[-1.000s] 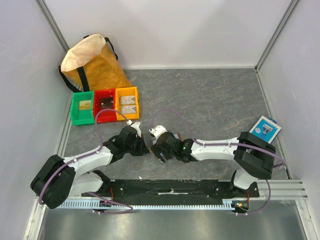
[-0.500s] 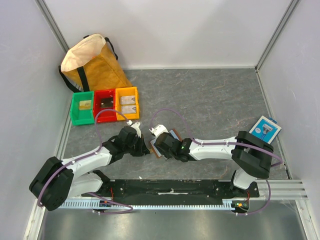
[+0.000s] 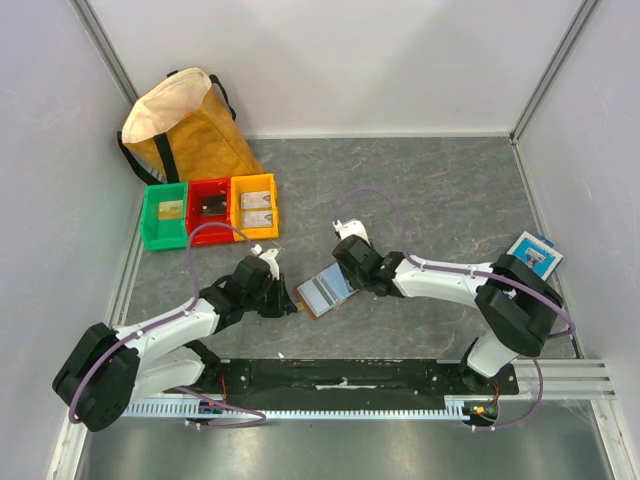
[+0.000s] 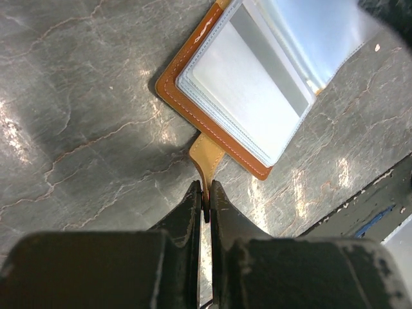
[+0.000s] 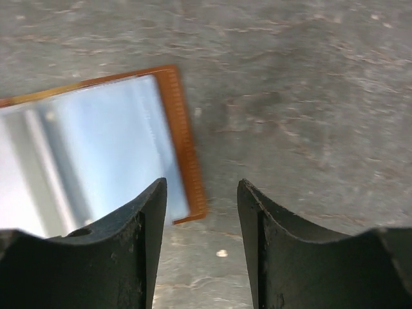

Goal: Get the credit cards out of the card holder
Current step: Remove the credit card from the card holder.

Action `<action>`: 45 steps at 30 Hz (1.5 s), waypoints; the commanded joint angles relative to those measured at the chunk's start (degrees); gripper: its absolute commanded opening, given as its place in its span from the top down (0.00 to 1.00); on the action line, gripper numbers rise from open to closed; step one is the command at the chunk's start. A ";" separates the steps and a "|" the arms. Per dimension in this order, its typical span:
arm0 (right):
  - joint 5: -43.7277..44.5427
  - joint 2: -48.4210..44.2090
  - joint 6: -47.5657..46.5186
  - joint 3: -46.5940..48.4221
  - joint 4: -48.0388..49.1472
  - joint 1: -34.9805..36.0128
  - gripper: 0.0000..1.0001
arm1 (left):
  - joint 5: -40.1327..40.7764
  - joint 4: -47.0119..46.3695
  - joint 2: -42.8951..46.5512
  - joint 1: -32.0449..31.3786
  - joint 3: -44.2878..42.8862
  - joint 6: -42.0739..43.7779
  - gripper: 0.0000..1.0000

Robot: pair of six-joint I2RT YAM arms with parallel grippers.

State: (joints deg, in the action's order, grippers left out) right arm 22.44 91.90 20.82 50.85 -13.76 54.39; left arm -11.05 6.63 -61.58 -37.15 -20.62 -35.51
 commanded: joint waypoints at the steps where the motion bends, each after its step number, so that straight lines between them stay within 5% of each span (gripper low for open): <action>1: 4.02 -2.86 0.90 2.23 -3.91 -1.04 0.41 | -0.64 0.22 1.46 -0.30 0.67 -0.97 0.98; 10: -5.71 -9.37 -7.80 1.36 5.13 7.13 0.27 | -0.55 -1.36 0.59 -0.38 1.28 -1.58 0.98; 27: -8.90 3.55 -13.35 5.14 5.85 11.79 0.15 | -1.08 -1.89 0.76 -0.30 2.08 -2.20 0.98; 45: -1.00 3.64 -13.70 6.89 1.46 11.97 0.24 | -3.10 0.13 0.76 -0.38 1.02 -0.79 0.98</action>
State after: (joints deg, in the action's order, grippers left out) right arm 16.93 97.47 7.84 54.94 -10.74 66.24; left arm -12.34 6.33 -61.12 -37.15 -18.85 -36.21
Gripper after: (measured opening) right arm 0.785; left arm 0.085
